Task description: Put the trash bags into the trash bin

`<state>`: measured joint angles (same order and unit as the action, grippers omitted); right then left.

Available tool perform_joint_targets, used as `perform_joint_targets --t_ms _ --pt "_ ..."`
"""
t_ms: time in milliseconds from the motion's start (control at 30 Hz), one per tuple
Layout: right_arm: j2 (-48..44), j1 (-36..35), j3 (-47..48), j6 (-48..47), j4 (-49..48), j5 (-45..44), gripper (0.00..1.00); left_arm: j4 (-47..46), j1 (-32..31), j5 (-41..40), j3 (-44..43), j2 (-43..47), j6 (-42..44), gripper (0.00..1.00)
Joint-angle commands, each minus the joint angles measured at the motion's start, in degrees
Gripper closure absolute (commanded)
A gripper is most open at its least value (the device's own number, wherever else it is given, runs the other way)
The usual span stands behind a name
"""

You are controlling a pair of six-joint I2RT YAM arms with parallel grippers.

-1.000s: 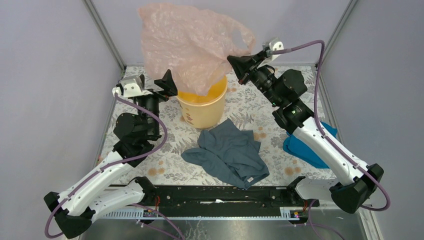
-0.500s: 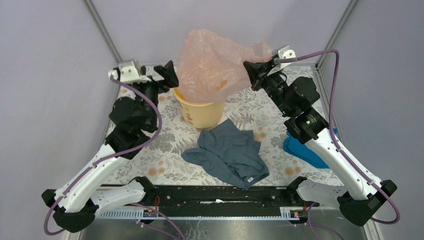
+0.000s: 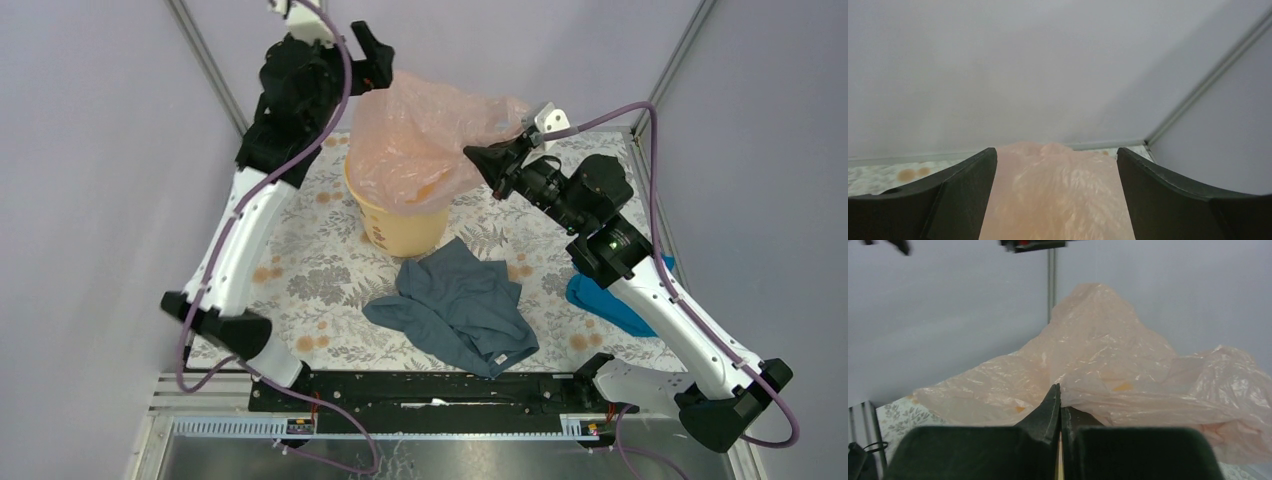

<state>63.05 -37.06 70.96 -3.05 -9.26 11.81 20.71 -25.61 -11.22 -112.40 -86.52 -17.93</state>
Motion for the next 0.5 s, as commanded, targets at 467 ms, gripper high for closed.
perform_joint_targets --t_ms 467 --pt "0.82 -0.03 3.81 2.65 0.06 5.86 1.00 4.44 3.24 15.75 10.82 -8.82 -2.10 0.42"
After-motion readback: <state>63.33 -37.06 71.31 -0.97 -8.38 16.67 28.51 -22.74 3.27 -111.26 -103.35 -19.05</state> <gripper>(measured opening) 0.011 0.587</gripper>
